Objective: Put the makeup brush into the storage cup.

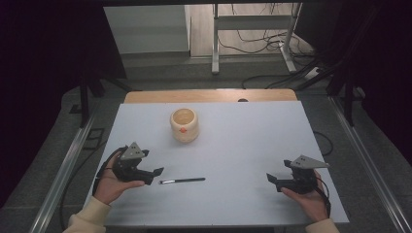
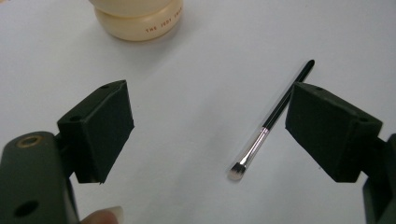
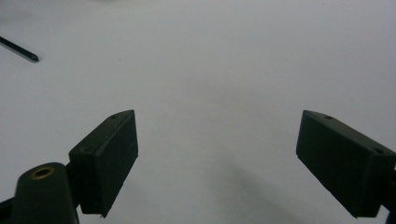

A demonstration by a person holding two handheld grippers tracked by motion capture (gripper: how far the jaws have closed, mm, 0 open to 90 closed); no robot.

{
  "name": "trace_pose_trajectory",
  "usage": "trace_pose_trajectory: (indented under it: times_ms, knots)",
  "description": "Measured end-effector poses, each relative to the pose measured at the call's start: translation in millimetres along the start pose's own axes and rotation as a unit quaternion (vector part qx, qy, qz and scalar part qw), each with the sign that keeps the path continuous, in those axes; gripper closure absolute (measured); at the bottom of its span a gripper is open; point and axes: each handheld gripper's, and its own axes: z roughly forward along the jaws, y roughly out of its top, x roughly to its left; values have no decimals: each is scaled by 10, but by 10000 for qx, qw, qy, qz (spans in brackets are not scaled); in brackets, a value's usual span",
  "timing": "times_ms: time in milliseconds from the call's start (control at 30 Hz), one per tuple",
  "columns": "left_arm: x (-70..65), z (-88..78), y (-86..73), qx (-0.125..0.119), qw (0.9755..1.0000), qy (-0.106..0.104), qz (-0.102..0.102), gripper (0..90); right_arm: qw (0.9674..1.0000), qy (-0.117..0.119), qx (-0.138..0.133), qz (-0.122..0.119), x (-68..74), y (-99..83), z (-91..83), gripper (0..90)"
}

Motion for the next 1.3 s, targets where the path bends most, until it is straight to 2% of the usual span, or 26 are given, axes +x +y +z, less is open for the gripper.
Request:
trace_pose_trajectory:
  times_ms: [67,167,333,533,667,767,800,833,867,1133,1300]
  knots:
    - [3,3,8,6,10000,-53,7,149,10000,2,1,0,0,0,0,131]
    - [5,24,46,112,9997,-169,166,148,10000,7,4,7,1,-1,2,131]
    - [0,50,93,128,9989,-312,332,157,10000,6,3,10,-3,-1,3,131]
    - [-14,81,140,289,9981,-249,475,168,10000,-42,10,23,-6,-2,2,131]
    - [-16,112,166,361,9974,-321,535,171,10000,-51,11,26,-7,-4,-2,130]
    - [-19,139,177,417,9964,-398,620,172,10000,-46,21,18,-7,-4,3,130]
    - [-22,158,185,415,9957,-526,641,171,10000,-41,24,20,-7,-4,5,131]
    - [-22,158,185,415,9957,-526,641,171,10000,-37,26,17,-7,-5,6,130]
    - [-21,176,197,443,9946,-620,708,171,10000,-35,28,19,-7,-5,6,130]
    - [-23,221,246,509,9928,-668,860,174,10000,-32,21,14,-5,-4,5,130]
    - [-34,278,266,640,9909,-709,950,173,10000,-63,19,20,-6,-3,4,128]
